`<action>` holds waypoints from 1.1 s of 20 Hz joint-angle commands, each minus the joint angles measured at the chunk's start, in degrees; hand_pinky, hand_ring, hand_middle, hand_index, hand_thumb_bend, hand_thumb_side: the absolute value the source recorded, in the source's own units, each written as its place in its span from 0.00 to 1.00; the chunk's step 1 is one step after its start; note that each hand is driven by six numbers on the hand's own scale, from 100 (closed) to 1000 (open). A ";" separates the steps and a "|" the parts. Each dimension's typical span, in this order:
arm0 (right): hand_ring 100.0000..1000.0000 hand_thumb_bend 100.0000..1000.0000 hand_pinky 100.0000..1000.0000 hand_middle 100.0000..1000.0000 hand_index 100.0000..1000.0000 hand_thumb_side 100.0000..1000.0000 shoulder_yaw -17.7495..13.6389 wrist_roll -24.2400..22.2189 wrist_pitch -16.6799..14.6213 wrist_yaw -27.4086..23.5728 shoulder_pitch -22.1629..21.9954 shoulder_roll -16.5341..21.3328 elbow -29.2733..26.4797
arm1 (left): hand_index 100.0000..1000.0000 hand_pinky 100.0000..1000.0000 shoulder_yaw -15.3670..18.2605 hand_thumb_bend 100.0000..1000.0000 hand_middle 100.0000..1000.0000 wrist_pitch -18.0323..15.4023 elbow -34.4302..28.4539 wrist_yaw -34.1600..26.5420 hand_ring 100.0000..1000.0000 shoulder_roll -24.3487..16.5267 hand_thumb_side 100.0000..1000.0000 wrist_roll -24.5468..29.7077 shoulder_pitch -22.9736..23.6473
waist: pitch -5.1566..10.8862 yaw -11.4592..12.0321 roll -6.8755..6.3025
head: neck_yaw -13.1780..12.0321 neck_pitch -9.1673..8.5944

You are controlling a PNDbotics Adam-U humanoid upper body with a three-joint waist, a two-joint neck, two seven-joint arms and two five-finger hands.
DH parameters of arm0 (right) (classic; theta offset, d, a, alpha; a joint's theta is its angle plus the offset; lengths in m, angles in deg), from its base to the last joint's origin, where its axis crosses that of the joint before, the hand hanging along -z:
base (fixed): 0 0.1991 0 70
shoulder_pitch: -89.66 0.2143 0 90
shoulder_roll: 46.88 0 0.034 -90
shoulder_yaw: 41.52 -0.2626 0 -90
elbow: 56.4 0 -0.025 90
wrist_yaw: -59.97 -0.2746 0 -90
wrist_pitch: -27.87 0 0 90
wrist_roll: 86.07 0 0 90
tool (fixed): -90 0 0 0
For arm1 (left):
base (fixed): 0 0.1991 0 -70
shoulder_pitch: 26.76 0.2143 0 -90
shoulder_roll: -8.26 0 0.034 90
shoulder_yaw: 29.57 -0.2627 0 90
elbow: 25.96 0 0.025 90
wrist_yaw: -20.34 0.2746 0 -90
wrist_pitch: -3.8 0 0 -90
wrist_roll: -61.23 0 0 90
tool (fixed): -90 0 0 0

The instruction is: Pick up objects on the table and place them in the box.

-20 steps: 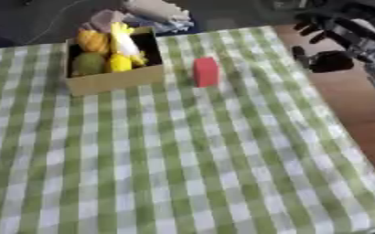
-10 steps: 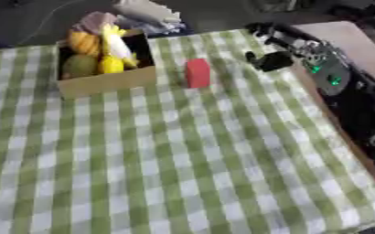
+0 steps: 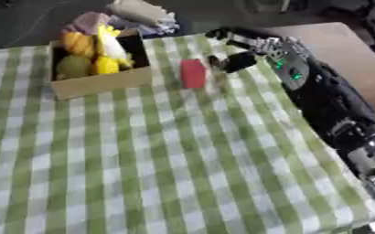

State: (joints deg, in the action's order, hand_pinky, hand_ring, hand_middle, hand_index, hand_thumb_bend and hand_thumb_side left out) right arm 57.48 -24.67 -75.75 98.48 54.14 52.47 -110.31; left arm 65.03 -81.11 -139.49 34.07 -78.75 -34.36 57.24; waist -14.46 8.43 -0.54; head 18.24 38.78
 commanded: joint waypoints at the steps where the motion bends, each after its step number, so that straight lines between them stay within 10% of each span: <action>1: 0.99 0.00 0.91 0.97 1.00 0.38 0.63 -2.44 -0.19 1.56 1.52 -0.03 -1.46 | 0.86 0.68 0.91 0.00 0.63 0.51 -1.06 0.54 0.63 0.19 0.74 0.04 -0.09 | 1.49 0.23 0.90 | 0.48 -0.34; 19: 1.00 0.00 0.94 0.97 1.00 0.32 -1.30 -2.80 0.85 15.36 2.09 -1.50 4.37 | 0.86 0.69 0.20 0.00 0.62 1.30 -1.06 1.66 0.62 2.41 0.77 0.90 -0.04 | 1.24 2.14 1.67 | 2.71 -0.52; 22: 0.95 0.00 0.92 0.81 1.00 0.19 -1.84 -1.48 0.73 16.24 2.03 -1.66 5.36 | 0.86 0.69 0.18 0.00 0.62 1.38 -1.06 1.71 0.62 2.59 0.77 0.90 -0.11 | 1.16 2.21 1.70 | 2.89 -0.67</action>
State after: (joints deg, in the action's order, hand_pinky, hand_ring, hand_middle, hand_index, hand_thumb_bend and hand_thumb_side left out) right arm 56.24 -26.68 -75.07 113.84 55.14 49.91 -105.14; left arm 65.22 -79.79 -139.49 35.51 -75.78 -33.56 57.31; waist -14.46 10.62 0.46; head 20.86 38.73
